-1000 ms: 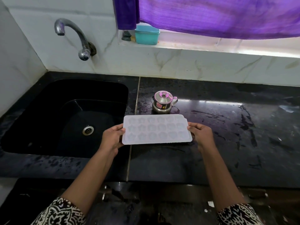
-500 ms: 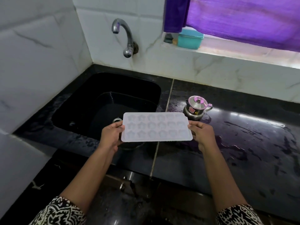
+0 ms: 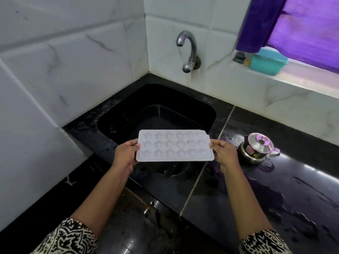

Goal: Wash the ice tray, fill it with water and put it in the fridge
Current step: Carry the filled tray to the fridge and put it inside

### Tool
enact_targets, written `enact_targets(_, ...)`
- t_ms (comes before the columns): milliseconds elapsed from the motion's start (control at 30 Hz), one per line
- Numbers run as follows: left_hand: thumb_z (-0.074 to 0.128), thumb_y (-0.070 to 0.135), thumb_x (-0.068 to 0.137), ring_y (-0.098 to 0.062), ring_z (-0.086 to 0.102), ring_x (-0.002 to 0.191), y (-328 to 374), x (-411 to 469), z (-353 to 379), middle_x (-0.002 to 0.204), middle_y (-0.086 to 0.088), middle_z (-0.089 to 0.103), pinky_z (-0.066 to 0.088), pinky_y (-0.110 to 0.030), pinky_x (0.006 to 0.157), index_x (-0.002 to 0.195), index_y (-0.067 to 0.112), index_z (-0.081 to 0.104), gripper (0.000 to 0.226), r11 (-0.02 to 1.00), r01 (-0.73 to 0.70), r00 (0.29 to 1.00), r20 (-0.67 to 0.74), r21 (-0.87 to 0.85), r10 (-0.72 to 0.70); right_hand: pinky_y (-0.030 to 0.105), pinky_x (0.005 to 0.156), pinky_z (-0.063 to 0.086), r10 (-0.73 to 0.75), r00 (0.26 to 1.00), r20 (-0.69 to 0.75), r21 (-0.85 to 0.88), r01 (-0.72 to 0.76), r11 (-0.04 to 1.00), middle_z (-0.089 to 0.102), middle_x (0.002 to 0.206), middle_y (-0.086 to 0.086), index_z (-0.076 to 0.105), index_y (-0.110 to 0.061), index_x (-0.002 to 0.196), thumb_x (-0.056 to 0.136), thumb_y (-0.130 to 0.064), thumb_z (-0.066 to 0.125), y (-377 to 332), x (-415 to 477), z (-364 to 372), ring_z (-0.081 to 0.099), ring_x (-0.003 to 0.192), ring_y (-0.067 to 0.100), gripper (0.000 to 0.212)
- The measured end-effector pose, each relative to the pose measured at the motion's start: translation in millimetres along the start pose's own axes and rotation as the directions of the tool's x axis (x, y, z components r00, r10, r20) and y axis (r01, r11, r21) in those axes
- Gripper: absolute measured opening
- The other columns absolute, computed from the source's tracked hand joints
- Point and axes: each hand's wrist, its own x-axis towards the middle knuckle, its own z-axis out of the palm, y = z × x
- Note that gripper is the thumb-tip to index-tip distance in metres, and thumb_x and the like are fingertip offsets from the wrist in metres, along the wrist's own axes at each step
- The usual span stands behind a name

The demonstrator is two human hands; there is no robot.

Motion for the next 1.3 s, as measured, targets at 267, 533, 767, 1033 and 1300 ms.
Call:
enact_targets(267,0.05,0.0,0.096,-0.021,0.07,0.079,-5,-9,-16,0.095,-0.005,0.072,0.054,-0.027,0.049,0.113,0.01,0.066,0.025,0.994,-0.019,0.986,-0.168,-0.107,0.001,0.033,0.08,0.053,-0.041,0.983,0.181,-0.098,0.059,0.993,0.073,0.094,0.003,0.072,-0.012,0.093,0.083,-0.002,0.066,-14,31,28,0.068,0.088,0.019,0.015)
enact_targets(533,0.05,0.001,0.097,-0.018,0.068,0.076,-27,-34,-40,0.093,-0.004,0.071,0.056,-0.028,0.051,0.116,0.01,0.065,0.026,0.981,-0.069,0.945,-0.327,-0.18,0.006,0.02,0.06,0.049,-0.065,0.933,0.355,-0.158,0.128,0.979,0.072,0.085,-0.006,0.071,-0.02,0.087,0.085,-0.005,0.066,-17,33,58,0.068,0.074,0.006,0.016)
enact_targets(767,0.049,0.001,0.097,-0.018,0.068,0.073,-51,-76,-80,0.09,-0.005,0.071,0.054,-0.032,0.056,0.11,0.014,0.067,0.025,0.959,-0.11,0.893,-0.449,-0.262,-0.02,0.018,0.059,0.05,-0.043,0.868,0.495,-0.19,0.156,0.969,0.073,0.092,0.0,0.071,-0.011,0.095,0.084,-0.003,0.066,-8,6,93,0.069,0.077,0.008,0.015)
enact_targets(1033,0.05,0.002,0.097,-0.012,0.07,0.064,-77,-140,-139,0.087,-0.002,0.072,0.051,-0.024,0.045,0.105,0.017,0.067,0.024,0.927,-0.195,0.808,-0.589,-0.322,-0.035,0.024,0.067,0.052,-0.013,0.757,0.653,-0.208,0.196,0.958,0.072,0.094,0.003,0.071,-0.008,0.099,0.085,-0.002,0.064,8,-49,137,0.069,0.083,0.013,0.017)
enact_targets(1300,0.052,0.0,0.096,-0.011,0.072,0.064,-116,-230,-192,0.09,-0.004,0.073,0.052,-0.024,0.047,0.109,0.014,0.066,0.024,0.884,-0.283,0.7,-0.71,-0.372,-0.074,0.027,0.064,0.053,0.018,0.631,0.776,-0.238,0.266,0.934,0.073,0.091,0.003,0.071,-0.019,0.086,0.083,-0.004,0.067,36,-132,168,0.069,0.082,0.016,0.016)
